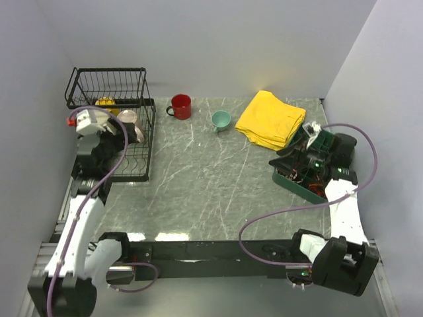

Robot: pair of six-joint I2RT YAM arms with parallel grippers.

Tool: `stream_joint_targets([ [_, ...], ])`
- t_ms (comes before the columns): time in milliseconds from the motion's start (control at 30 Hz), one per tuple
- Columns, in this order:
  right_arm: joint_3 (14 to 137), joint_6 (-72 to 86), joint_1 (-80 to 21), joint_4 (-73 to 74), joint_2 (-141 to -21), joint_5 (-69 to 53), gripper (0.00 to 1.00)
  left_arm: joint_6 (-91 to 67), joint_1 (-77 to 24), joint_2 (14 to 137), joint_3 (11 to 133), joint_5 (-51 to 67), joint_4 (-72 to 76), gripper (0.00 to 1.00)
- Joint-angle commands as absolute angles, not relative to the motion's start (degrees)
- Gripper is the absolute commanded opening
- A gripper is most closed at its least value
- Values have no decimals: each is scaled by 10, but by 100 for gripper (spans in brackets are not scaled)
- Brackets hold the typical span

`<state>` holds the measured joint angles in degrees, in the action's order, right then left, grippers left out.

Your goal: Load the cups into the dish rack

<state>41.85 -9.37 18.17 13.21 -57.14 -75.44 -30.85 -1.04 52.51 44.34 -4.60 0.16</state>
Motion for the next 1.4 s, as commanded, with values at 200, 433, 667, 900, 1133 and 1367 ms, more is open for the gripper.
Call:
stream_joint_targets([
  [200,652,-73,12,259,-728,-536,77,-301,-8,413,419,133,-118,96],
  [433,862,95,-88,306,-908,-303,77,-322,-9,392,409,229,-145,96],
  [667,1018,159,-117,336,-1077,-234,80,-377,-9,339,393,271,-175,97],
  [900,1191,159,-139,377,-1245,-198,79,-417,-9,287,370,247,-180,96],
  [1133,1300,163,-158,391,-1355,-171,74,-442,-10,263,356,238,-190,96],
  [1367,1345,175,-159,384,-1411,-155,62,-466,-9,252,353,243,-185,96],
])
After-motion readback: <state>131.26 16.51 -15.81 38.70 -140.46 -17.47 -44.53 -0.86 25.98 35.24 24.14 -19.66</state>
